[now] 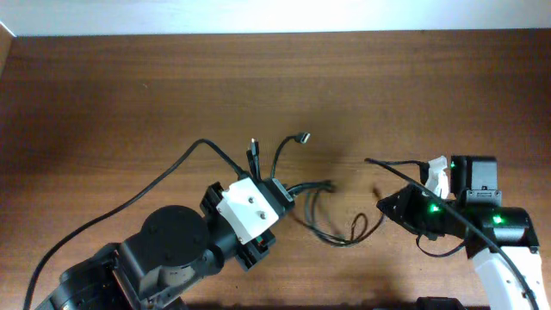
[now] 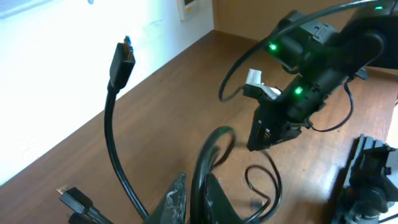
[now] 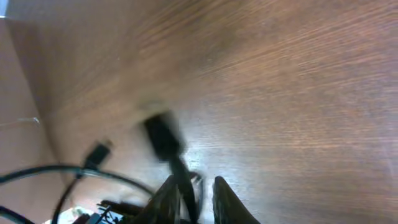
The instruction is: Untangle cables
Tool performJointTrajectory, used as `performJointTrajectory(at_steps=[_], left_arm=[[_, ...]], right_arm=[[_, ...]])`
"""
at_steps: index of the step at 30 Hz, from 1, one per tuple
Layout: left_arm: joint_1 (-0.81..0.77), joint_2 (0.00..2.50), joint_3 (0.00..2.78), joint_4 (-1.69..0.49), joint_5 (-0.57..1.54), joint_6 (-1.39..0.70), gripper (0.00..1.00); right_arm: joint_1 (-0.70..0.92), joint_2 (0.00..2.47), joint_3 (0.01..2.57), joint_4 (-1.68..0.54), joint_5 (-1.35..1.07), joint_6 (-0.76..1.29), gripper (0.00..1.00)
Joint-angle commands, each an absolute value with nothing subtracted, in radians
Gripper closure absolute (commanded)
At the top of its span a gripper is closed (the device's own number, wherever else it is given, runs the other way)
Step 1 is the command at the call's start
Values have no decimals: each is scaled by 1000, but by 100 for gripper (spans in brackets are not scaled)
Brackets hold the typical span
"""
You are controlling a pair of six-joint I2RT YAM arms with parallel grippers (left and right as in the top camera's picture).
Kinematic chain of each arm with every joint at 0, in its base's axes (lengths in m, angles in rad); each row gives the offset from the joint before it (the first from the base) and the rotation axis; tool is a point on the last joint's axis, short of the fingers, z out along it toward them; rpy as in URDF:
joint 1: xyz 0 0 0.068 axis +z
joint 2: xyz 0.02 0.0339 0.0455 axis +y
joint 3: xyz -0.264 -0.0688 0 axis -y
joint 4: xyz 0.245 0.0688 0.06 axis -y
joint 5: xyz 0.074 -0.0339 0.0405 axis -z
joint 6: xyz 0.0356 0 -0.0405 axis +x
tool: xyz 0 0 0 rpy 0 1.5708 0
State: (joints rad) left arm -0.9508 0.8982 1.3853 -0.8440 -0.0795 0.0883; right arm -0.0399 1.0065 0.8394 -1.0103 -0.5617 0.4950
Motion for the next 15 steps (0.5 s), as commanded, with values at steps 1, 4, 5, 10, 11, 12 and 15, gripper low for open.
performJointTrajectory(at_steps=[1,4,5,10,11,12,15], left_arm=[[-948,880,1407,-841,-122,83,100],[-948,880,1407,-857,-147,83,100],[-948,880,1407,-859,-147,83,100],[-948,889,1407,-863,-146,83,100],[-948,900,1407,-868,-146,83,100],[-948,928,1407,-873,-146,70,100],[-948,982,1407,-873,-120,64,100]], right_arm=[[-46,1006,840,-1016,-538,495,81],[-46,1006,840,-1018,-550,495,81],[-46,1005,840,-1017,-577,477,81],[-46,930,840,-998,-682,396,81],[-46,878,840,-998,-681,392,76],[-46,804,840,-994,-681,392,65],[-46,680,840,-991,-682,355,41]])
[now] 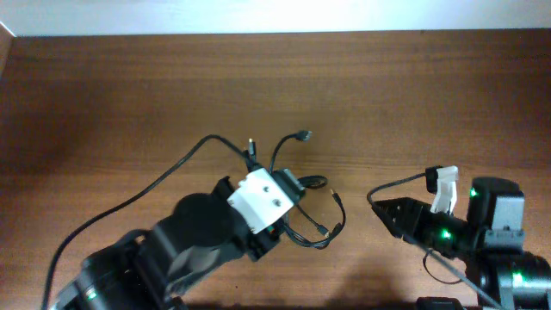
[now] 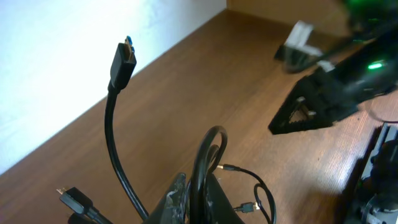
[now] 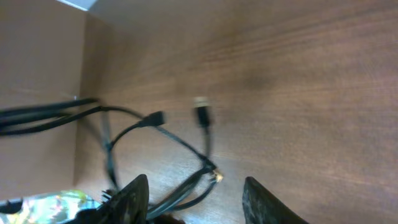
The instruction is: Untangle cables
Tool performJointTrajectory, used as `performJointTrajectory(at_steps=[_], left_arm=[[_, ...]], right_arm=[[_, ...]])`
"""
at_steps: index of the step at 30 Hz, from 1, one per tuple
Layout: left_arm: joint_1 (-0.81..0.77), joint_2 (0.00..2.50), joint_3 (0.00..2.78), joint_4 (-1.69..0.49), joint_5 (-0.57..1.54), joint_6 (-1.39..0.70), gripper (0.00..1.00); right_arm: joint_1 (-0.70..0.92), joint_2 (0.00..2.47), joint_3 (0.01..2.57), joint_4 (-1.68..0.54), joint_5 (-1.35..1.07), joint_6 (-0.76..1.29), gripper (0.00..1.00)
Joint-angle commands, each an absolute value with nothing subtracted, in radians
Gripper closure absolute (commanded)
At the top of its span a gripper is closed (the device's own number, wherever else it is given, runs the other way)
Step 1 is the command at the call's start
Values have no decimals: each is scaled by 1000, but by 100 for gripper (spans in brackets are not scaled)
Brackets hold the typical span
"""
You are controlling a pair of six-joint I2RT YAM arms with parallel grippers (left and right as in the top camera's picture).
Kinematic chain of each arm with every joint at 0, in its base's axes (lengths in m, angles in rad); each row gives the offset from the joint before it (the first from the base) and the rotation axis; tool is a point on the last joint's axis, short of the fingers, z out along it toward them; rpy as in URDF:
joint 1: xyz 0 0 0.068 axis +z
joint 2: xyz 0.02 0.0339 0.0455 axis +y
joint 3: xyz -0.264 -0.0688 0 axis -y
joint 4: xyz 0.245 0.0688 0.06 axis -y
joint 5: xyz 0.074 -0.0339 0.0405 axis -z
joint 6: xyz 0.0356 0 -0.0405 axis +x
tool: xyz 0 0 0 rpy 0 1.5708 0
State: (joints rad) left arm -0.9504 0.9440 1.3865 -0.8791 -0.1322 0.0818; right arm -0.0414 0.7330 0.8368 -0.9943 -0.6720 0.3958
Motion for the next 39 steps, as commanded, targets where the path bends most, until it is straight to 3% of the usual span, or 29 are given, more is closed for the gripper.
performJointTrajectory(at_steps=[1,7,10,22,23,24,25,26,27,28,30,32,33,37,39], left_arm=[[-948,1009,1407,-875,-103,65,100],[-948,1093,1407,-876,83,123,100],[-948,1132,1407,-877,354,265,100],[-948,1145,1407,-808,476,293,100],[-948,1145,1407,-807,476,293,100],[-948,1145,1407,-807,476,293,100],[-948,1145,1407,-808,476,293,100],[-948,1145,1407,-808,475,293,100],[-948,1145,1407,-808,475,293,92],[-948,1145,1407,-809,476,293,73],[-948,1145,1407,-809,476,293,50],[-948,1145,1407,-809,476,281,6],[-948,1145,1407,-815,486,281,1],[-948,1145,1407,-871,463,282,1],[-948,1145,1407,-961,336,281,1]], right_arm=[[-46,633,840,-991,-681,344,36],[-46,590,840,-992,-930,49,32],[-46,590,840,-1047,-1110,-199,29],[-46,590,840,-1060,-1164,-258,25],[-46,590,840,-1059,-1175,-259,32],[-46,590,840,-1059,-1174,-259,48],[-46,590,840,-1059,-1174,-258,86],[-46,590,840,-1060,-1175,-258,96],[-46,590,840,-1060,-1175,-258,96],[-46,590,840,-1059,-1175,-258,96],[-46,590,840,-1059,-1174,-258,96],[-46,590,840,-1059,-1175,-257,96],[-46,590,840,-1059,-1175,-257,96],[-46,590,840,-1059,-1175,-254,96],[-46,590,841,-1057,-1179,-254,96]])
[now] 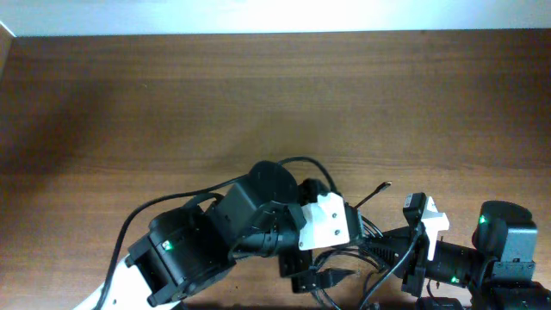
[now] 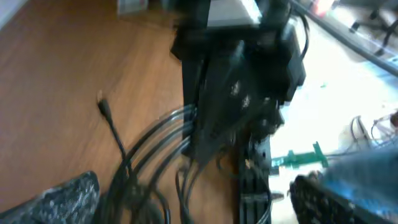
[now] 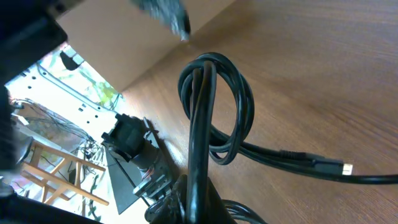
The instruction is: Untangle cables
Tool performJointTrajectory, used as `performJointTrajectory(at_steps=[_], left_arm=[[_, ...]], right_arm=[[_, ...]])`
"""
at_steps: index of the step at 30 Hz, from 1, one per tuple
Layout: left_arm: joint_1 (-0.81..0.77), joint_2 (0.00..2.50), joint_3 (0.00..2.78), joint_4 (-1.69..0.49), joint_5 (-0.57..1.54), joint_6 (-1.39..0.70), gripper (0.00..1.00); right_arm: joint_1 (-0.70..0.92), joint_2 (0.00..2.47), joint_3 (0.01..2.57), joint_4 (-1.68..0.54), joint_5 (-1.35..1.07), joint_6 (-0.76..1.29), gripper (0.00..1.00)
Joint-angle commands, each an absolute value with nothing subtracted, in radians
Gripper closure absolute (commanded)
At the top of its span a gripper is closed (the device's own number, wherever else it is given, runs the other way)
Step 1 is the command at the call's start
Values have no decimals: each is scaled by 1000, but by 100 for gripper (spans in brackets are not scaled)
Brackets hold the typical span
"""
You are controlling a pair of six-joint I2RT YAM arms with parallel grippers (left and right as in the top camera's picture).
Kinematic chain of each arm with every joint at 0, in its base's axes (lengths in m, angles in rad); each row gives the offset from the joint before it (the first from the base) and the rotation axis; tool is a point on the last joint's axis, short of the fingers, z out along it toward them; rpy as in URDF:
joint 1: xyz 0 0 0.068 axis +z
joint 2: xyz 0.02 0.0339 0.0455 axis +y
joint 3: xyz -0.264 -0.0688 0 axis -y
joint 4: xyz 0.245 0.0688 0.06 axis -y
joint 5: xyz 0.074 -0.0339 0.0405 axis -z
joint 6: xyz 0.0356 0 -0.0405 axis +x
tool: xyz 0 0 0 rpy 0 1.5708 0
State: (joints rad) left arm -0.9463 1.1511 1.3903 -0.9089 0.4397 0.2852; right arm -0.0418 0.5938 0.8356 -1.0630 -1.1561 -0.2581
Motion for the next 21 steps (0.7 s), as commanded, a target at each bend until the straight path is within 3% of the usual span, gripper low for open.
performJointTrajectory(at_steps=[1,6,9,12,17,21], left_arm=[[-948,1145,1407,-985,307,274,1],[-948,1145,1407,-1058,212,217,1],[-948,1144,1407,-1065,180,188,1],[-948,1144,1407,-1065,6,73,1],[-948,1144,1407,-1030,-40,49,0],[-948,1144,1407,-936,101,106,14]], right_arm=[[-46,590,841,-1047,-1179,-235,96],[-46,590,842,-904,-1186,6,96],[-46,590,842,-731,-1186,337,96],[-46,590,842,-711,-1205,383,96],[-46,590,842,-496,-1389,515,96],[-46,590,842,-489,-1388,514,96]])
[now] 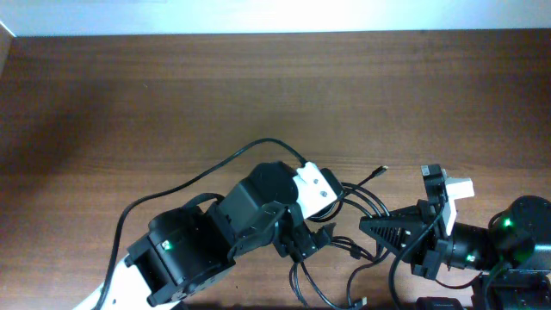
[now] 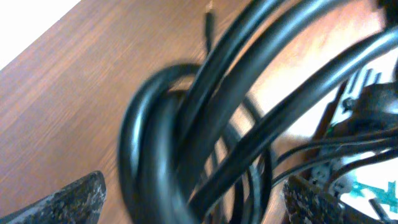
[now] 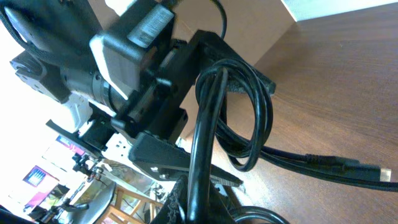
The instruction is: Untangle cables
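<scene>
A tangle of black cables (image 1: 351, 217) lies near the table's front, between my two grippers, with one plug end (image 1: 380, 172) sticking out toward the back. My left gripper (image 1: 303, 244) is on the tangle's left side. In the left wrist view the left gripper (image 2: 189, 208) is open, and thick blurred cable strands (image 2: 186, 118) fill the gap between its fingers (image 2: 68, 198). My right gripper (image 1: 367, 231) points left at the tangle. In the right wrist view the right gripper (image 3: 193, 202) is shut on a black cable that rises into a loop (image 3: 233, 109).
The brown wooden table (image 1: 258, 77) stretches bare toward the back wall. The left arm's own thin lead (image 1: 198, 176) arcs over the table on the left. The left arm's body (image 3: 140, 68) stands close in front of the right gripper. The tangle is near the front edge.
The left wrist has turned and drawn back slightly left, and cable strands now fill its open jaws. The right gripper, still shut on the cable, has moved toward the back.
At first the left gripper held a cable bundle mid-table and the right was shut on a plug end to the right. Then the right stood open, apart from the cables. Later both were at the front right, left open, right shut on a looped cable, as now.
</scene>
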Tool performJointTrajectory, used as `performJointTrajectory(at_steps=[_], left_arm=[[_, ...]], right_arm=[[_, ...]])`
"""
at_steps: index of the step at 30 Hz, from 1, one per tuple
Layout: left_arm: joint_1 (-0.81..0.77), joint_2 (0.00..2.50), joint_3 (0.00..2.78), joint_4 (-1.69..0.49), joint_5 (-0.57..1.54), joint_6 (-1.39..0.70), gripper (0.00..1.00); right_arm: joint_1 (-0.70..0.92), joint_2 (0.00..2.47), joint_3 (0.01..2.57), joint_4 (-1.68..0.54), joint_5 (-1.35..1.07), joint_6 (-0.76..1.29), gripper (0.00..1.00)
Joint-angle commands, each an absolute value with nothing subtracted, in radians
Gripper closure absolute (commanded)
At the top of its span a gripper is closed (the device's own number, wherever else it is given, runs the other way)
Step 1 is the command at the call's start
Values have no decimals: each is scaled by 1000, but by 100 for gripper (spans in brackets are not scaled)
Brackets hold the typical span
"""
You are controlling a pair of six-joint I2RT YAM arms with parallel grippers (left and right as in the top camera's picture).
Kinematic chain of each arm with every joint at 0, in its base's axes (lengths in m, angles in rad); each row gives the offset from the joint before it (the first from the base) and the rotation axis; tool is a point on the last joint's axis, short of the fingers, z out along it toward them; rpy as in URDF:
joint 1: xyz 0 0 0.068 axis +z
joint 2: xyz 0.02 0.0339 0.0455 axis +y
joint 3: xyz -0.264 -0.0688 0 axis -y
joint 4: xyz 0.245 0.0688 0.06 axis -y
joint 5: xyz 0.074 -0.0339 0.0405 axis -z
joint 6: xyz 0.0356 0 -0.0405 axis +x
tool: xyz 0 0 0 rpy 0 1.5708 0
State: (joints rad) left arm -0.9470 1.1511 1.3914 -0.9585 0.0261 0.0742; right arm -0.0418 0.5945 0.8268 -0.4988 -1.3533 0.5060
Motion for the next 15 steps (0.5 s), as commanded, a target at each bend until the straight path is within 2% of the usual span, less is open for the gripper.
performJointTrajectory(at_steps=[1,3,4,7,9,10,11,12,14,15], left_arm=[[-948,1144,1407,-936,101,106,32],[-948,1144,1407,-936,101,106,66],[-948,1144,1407,-936,101,106,100],[-948,1130,1407,-936,101,111,100],[-948,1089,1407,-937,102,168,100],[-948,1063,1407,-937,102,205,100],[-948,1040,1407,-937,102,244,100],[-948,1024,1407,-942,112,288,100],[-948,1015,1407,-992,170,471,100],[-948,1024,1407,-1028,173,529,100]], right_arm=[[-46,590,842,-489,-1388,514,96],[-46,590,842,-489,-1380,514,96],[-47,590,842,-489,-1377,514,96],[-46,591,841,-494,-1302,513,96],[-46,591,841,-543,-1190,509,86],[-46,591,841,-574,-1135,505,74],[-46,591,841,-600,-1096,505,48],[-46,591,841,-621,-1079,488,33],[-46,590,841,-628,-1104,416,23],[-46,590,841,-621,-1153,355,23]])
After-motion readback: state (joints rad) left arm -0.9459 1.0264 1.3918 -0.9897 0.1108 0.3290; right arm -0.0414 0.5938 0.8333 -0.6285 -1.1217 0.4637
